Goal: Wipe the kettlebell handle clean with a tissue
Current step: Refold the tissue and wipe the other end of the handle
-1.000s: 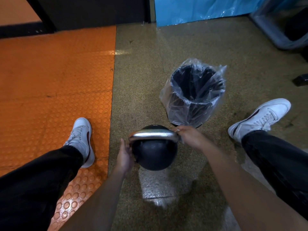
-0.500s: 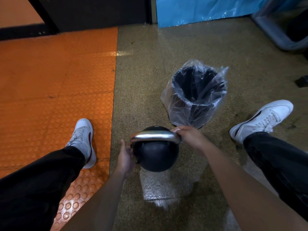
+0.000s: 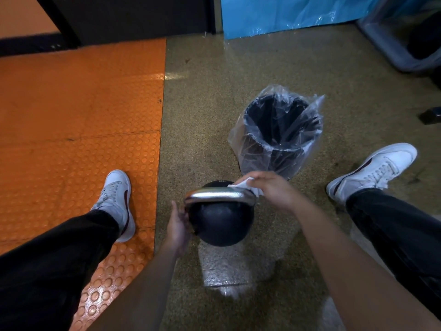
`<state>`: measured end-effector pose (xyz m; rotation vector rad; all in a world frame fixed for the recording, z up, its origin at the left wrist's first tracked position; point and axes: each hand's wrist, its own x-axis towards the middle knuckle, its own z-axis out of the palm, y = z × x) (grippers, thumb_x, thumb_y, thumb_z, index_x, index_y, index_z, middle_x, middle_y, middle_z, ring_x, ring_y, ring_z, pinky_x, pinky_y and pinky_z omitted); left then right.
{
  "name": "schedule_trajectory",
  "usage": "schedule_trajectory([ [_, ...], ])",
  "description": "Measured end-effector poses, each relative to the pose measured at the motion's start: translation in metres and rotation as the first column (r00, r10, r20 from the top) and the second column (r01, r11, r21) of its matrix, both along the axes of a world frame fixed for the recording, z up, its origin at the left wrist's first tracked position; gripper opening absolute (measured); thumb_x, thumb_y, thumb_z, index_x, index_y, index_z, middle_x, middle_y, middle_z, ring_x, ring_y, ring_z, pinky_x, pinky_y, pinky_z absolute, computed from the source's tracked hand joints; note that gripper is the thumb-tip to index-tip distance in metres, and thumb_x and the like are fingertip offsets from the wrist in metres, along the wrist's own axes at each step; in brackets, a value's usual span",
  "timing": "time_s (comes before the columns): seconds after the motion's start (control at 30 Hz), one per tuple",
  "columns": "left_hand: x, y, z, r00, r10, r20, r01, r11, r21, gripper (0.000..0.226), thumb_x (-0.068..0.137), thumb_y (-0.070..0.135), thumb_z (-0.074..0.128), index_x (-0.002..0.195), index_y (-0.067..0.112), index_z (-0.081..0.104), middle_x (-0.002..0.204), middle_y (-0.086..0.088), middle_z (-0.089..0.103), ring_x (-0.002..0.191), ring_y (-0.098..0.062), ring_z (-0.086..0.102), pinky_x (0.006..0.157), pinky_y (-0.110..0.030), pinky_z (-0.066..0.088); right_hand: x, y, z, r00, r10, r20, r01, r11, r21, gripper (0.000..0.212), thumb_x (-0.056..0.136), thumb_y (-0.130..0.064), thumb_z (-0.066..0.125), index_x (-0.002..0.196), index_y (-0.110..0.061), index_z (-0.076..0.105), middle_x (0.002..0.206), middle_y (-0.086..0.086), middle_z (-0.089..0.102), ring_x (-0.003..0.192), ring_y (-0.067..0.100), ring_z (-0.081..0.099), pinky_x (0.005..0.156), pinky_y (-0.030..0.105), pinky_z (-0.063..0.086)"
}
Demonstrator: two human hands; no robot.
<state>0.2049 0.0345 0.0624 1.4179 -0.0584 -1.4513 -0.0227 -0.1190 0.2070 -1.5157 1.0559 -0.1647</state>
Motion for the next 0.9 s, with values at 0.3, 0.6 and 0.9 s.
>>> schedule_trajectory([
  [0.3, -0.004, 0.001, 0.005, 1.0, 0.001, 0.029, -0.001, 1.0, 0.001, 0.076, 0.09, 0.079, 0.018, 0.13, 0.028, 0.058, 0.127, 0.004, 0.065, 0.129, -0.017, 0.045, 0.115, -0.058, 0.025, 0.011, 0.001, -0.007, 0.976, 0.096, -0.193, -0.115, 0.989, -0.088, 0.029, 0.105, -0.024, 0.044, 0.111, -0.028, 0.073, 0.099, -0.01, 0.066, 0.093, 0.01, 0.061, 0.08, 0.027, 0.046],
  [0.6, -0.004, 0.001, 0.002, 0.999, -0.001, 0.034, 0.001, 1.0, 0.0, 0.076, 0.089, 0.081, 0.017, 0.128, 0.033, 0.06, 0.128, 0.006, 0.066, 0.13, -0.019, 0.046, 0.115, -0.062, 0.024, -0.011, 0.006, -0.01, 0.975, 0.047, -0.217, -0.069, 0.993, -0.098, 0.027, 0.106, -0.026, 0.044, 0.106, -0.031, 0.07, 0.102, -0.01, 0.065, 0.091, 0.008, 0.058, 0.069, 0.023, 0.038],
  [0.9, -0.003, 0.001, 0.004, 0.999, 0.0, 0.033, 0.0, 1.0, -0.003, 0.073, 0.091, 0.079, 0.017, 0.125, 0.033, 0.062, 0.127, 0.006, 0.066, 0.134, -0.018, 0.041, 0.115, -0.061, 0.023, -0.006, 0.008, -0.001, 0.997, 0.0, -0.079, -0.01, 0.992, -0.13, 0.028, 0.104, -0.025, 0.048, 0.108, -0.029, 0.075, 0.1, -0.016, 0.068, 0.091, 0.001, 0.059, 0.072, 0.021, 0.039],
])
